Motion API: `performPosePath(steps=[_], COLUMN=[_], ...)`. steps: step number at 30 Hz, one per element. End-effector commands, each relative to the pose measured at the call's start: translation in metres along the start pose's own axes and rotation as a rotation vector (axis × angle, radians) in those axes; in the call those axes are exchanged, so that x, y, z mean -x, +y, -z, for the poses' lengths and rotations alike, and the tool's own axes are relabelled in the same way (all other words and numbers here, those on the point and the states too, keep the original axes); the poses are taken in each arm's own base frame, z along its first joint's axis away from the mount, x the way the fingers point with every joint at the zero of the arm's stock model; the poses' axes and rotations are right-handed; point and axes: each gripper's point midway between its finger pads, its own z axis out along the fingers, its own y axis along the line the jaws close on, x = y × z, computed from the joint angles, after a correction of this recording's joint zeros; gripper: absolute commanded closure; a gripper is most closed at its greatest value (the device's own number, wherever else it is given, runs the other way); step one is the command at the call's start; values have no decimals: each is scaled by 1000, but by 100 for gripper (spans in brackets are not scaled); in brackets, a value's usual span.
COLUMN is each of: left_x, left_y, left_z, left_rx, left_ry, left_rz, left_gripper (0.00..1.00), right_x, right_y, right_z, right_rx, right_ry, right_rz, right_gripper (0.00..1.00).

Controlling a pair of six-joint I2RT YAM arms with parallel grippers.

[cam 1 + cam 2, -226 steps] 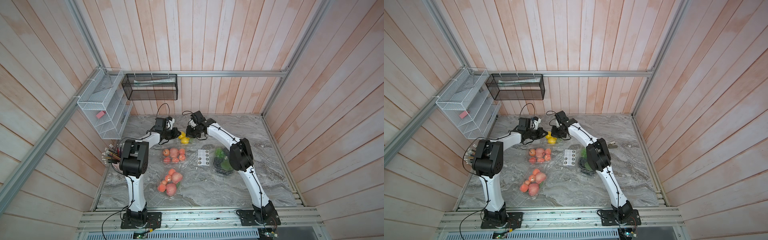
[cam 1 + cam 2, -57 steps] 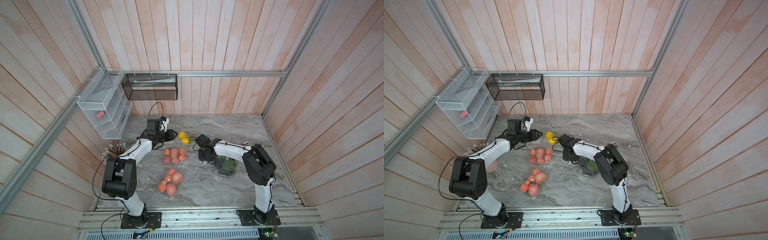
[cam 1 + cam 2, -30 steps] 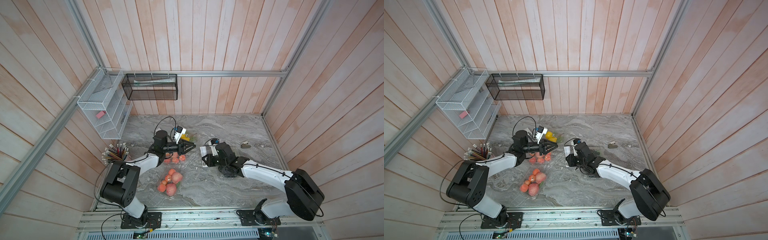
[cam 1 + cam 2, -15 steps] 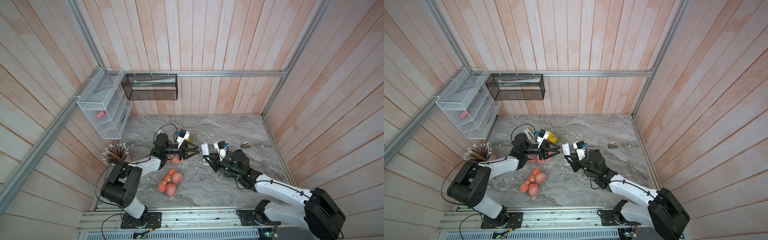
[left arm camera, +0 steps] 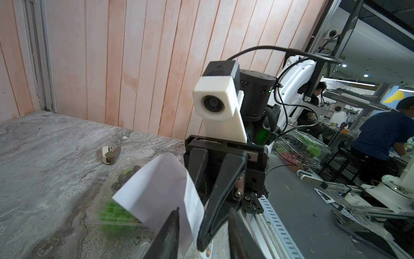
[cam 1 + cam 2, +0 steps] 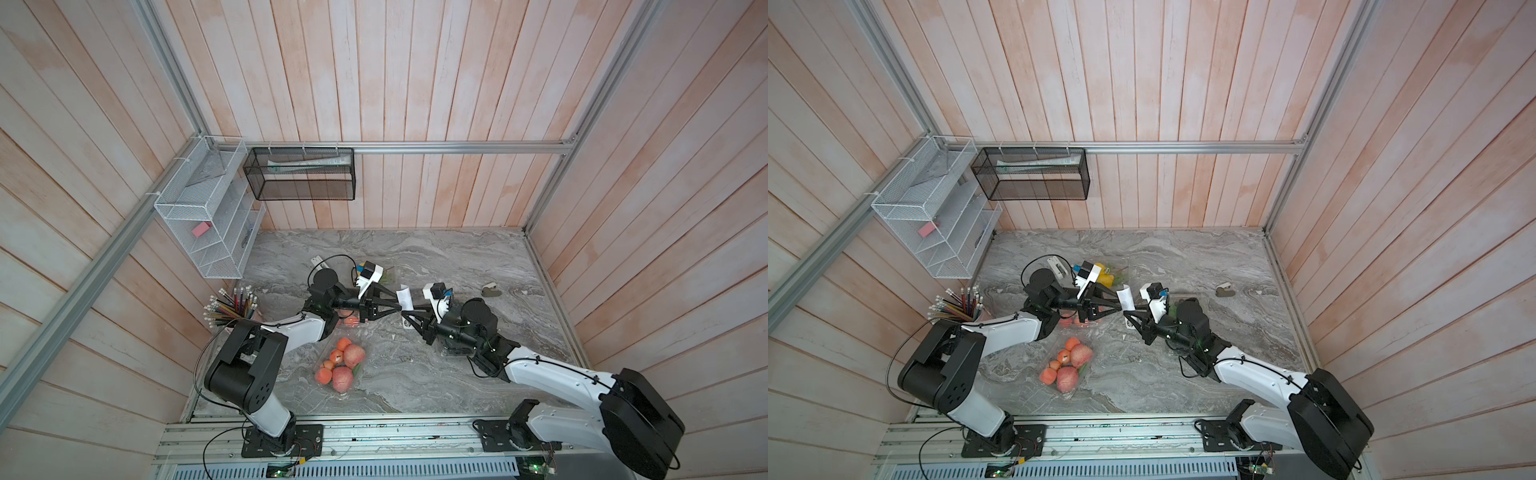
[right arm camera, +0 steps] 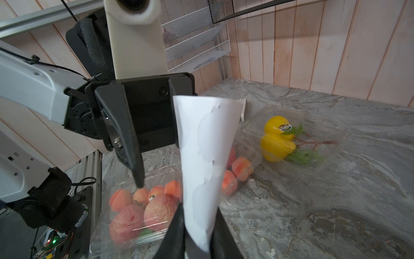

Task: Label fruit boxes
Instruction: Pick up the label sticker from the center of the board.

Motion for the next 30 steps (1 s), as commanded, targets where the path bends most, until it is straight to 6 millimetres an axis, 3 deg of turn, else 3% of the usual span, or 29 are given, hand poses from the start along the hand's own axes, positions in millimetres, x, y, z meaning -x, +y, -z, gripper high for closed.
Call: performPosePath(steps=[1,8,13,19,25,30], left_x=[12,11,11,9,12,18], left_y=[-6,-8,-6,-3,-15,-26], left_z=[-3,-4,-3,-1,0,0], left_rx=[-46,-68,-24,50,22,-9], left_ry=[-22,-25,-26,13,57,66], left_rz=[-35,-33,-55,-98,-156,-208], left_gripper=[65,78,96,100,100,100], right_x=[18,26,31,37,35,33], right_y=[9,11,11,5,11,17], right_z=[-3,-4,-2,18,48,68], right_rx=[47,49,43,-44,-60,-15], right_ry=[-45,-62,-76,-116,-100,-34], right_rz=[46,68,82,144,232,274], right_gripper=[80,80,80,58,34,27])
